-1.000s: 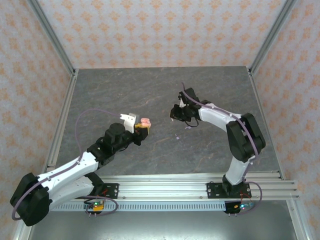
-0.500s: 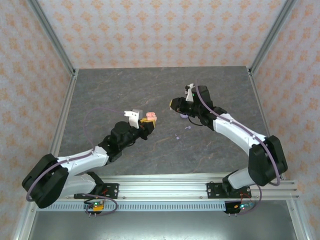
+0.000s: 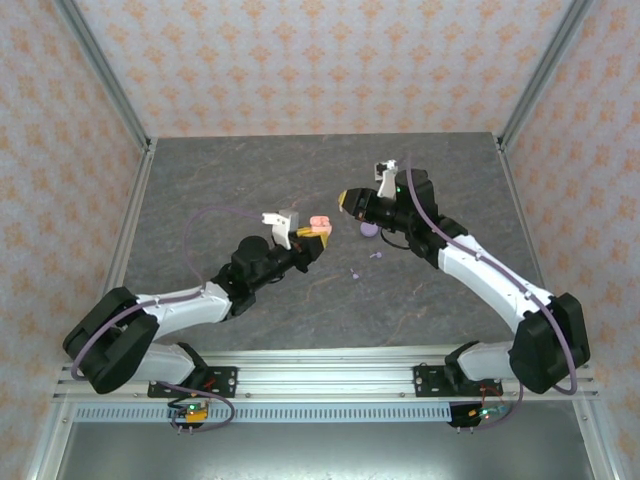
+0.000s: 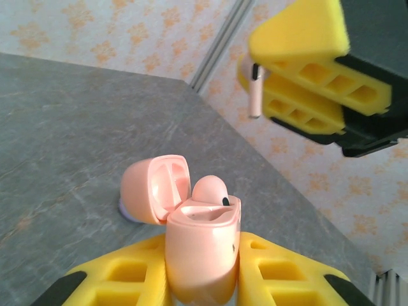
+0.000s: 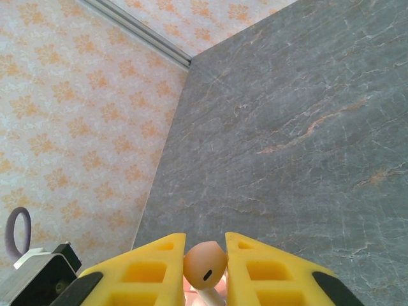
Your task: Insert the wireless bluetooth earbuds into the charging case
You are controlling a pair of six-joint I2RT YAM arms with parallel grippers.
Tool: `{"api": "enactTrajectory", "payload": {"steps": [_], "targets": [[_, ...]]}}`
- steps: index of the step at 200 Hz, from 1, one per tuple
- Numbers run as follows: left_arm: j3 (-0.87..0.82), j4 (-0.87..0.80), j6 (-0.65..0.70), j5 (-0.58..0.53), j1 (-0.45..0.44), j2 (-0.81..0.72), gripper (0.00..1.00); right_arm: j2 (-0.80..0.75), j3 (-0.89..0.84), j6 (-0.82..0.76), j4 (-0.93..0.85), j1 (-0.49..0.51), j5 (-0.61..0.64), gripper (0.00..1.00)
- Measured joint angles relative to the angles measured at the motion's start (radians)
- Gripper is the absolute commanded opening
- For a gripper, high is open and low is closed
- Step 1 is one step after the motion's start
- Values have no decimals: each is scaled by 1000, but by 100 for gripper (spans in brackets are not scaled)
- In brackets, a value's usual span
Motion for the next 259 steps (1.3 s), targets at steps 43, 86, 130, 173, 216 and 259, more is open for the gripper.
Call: {"api": "enactTrajectory", "payload": {"steps": [43, 86, 130, 173, 216, 259], "targets": [[54, 14, 3, 23, -17, 39, 24, -27, 0, 0, 2, 26, 0, 20], [95, 14, 3, 40, -24, 54, 24, -56, 0, -3, 1, 44, 1, 20], [120, 13, 3, 41, -37, 54, 24, -58, 0, -10, -3, 57, 2, 20], [122, 6, 3, 40, -37, 54, 24, -58, 0, -20, -13, 59, 5, 20], [135, -12, 3, 39, -37, 54, 24, -58, 0, -30, -19, 59, 8, 20], [137, -27, 19, 31, -37, 54, 24, -66, 0, -39, -37, 59, 12, 20]]}}
